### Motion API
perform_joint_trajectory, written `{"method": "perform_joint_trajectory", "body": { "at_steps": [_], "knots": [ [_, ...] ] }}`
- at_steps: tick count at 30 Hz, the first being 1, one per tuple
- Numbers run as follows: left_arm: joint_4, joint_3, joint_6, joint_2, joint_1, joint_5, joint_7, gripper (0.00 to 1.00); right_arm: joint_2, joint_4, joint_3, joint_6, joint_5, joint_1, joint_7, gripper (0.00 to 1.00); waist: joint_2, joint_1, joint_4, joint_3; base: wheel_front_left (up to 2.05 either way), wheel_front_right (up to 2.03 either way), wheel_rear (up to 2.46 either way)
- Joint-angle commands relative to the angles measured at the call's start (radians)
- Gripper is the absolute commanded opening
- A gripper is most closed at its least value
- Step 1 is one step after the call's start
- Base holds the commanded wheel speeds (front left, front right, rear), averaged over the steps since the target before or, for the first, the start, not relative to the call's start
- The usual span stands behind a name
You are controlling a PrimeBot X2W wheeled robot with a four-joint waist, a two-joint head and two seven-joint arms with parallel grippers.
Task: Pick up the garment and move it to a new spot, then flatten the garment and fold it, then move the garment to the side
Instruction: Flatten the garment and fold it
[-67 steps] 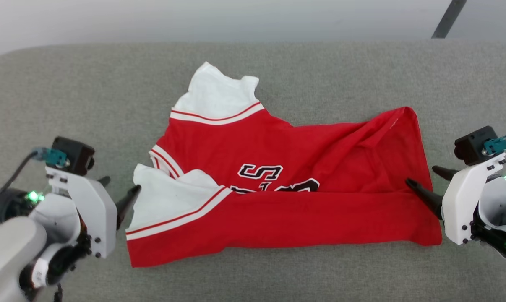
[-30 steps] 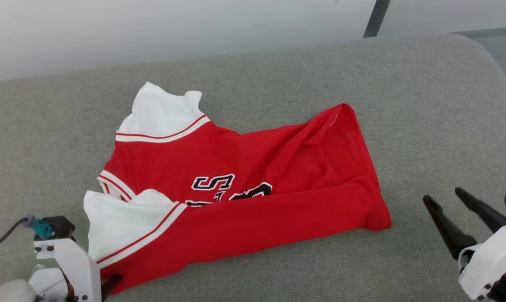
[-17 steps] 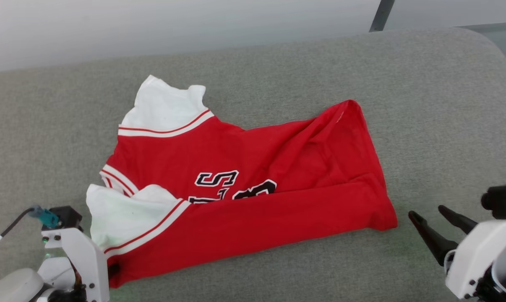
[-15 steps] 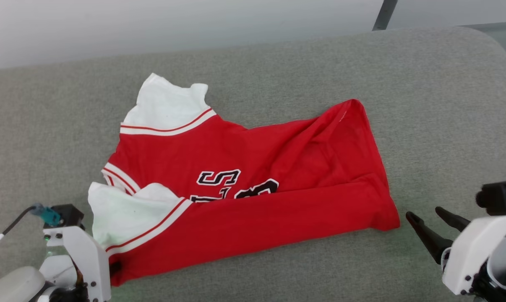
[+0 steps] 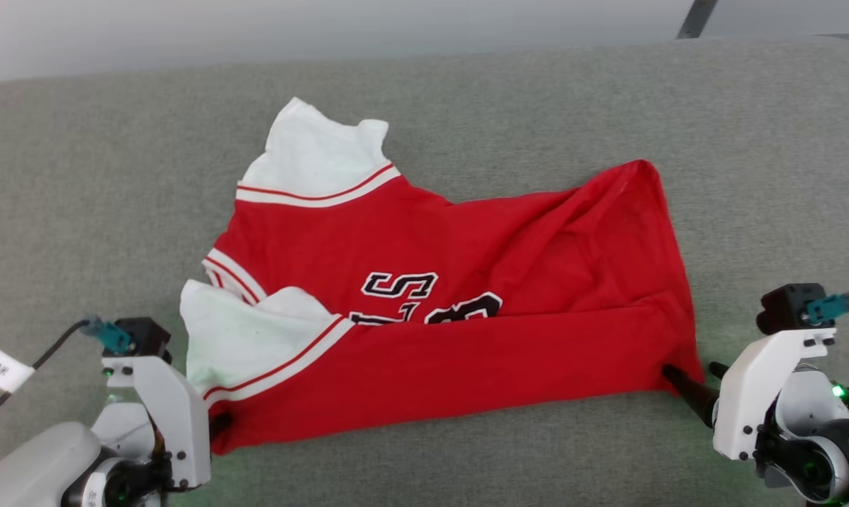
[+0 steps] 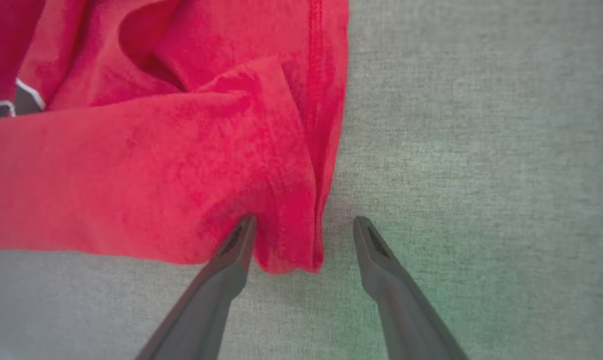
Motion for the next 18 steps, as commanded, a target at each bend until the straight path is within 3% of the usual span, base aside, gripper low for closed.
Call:
{"method": "perform_joint_trajectory", "body": {
  "at_steps": [1,5,6,7,8,9,18],
  "knots": [
    [0.012,-0.014,-0.009,-0.042,-0.002,0.008,-0.003,0.00,0.000,0.019,0.006,-0.001,-0.008,-0.015,0.005,1.00,0.0000,0.0000,0.012,0.010,0.00,0.00,0.00],
    [0.023,-0.014,-0.019,-0.053,-0.010,0.011,-0.007,0.00,0.011,0.082,0.017,-0.001,-0.020,-0.032,0.017,0.97,0.0000,0.0000,0.023,0.017,0.00,0.00,0.00],
    [0.026,-0.014,-0.022,-0.055,-0.010,0.012,-0.007,0.00,0.012,0.096,0.021,-0.001,-0.020,-0.036,0.021,0.68,0.0000,0.0000,0.025,0.018,0.00,0.00,0.00],
    [0.028,-0.015,-0.024,-0.057,-0.011,0.012,-0.007,0.00,0.010,0.104,0.031,0.000,-0.021,-0.040,0.021,0.16,0.0000,0.0000,0.028,0.019,0.00,0.00,0.00],
    [0.028,-0.015,-0.024,-0.057,-0.011,0.012,-0.007,0.00,0.010,0.104,0.031,0.000,-0.021,-0.040,0.021,0.16,0.0000,0.0000,0.028,0.019,0.00,0.00,0.00],
    [0.031,-0.014,-0.026,-0.060,-0.012,0.011,-0.008,0.00,0.007,0.110,0.043,0.000,-0.019,-0.043,0.022,0.00,0.0000,0.0000,0.029,0.020,0.00,0.00,0.00],
    [0.048,-0.011,-0.033,-0.058,-0.010,0.006,-0.011,0.00,-0.034,0.125,0.058,0.000,0.011,-0.061,0.014,0.00,0.0000,0.0000,0.035,0.020,0.00,0.00,0.00]
  ]
}}
